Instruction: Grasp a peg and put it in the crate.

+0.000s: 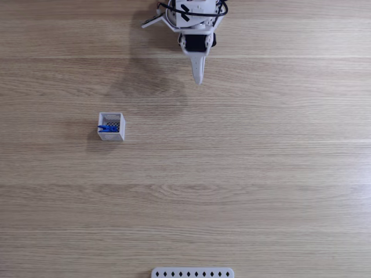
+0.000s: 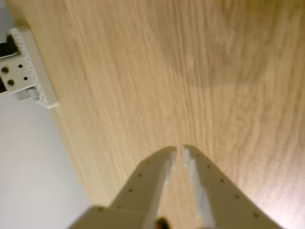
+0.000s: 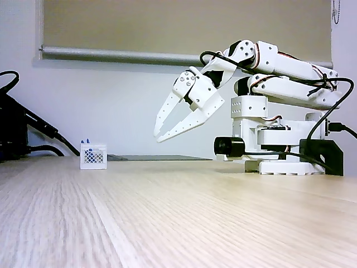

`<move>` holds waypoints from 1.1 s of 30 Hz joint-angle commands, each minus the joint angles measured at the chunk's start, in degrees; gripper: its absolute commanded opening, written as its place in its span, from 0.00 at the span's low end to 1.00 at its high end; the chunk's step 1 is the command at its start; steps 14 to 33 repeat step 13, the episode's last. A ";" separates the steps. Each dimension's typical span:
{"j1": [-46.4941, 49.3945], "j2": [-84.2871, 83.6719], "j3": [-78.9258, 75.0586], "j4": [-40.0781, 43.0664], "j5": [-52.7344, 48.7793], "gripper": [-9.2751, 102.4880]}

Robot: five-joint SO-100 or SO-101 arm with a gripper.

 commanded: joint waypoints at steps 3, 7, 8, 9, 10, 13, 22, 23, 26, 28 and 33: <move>0.26 0.79 -2.55 0.62 0.44 0.08; 0.26 0.79 -2.55 0.62 0.44 0.09; 0.26 0.79 -2.55 0.62 0.44 0.09; 0.26 0.79 -2.55 0.62 0.44 0.09; 0.26 0.79 -2.55 0.62 0.44 0.08; 0.26 0.79 -2.55 0.62 0.44 0.08; 0.26 0.79 -2.55 0.62 0.44 0.08; 0.26 0.79 -2.55 0.62 0.44 0.08; 0.26 0.79 -2.55 0.62 0.44 0.08; 0.26 0.79 -2.55 0.62 0.44 0.08; 0.26 0.79 -2.55 0.62 0.44 0.08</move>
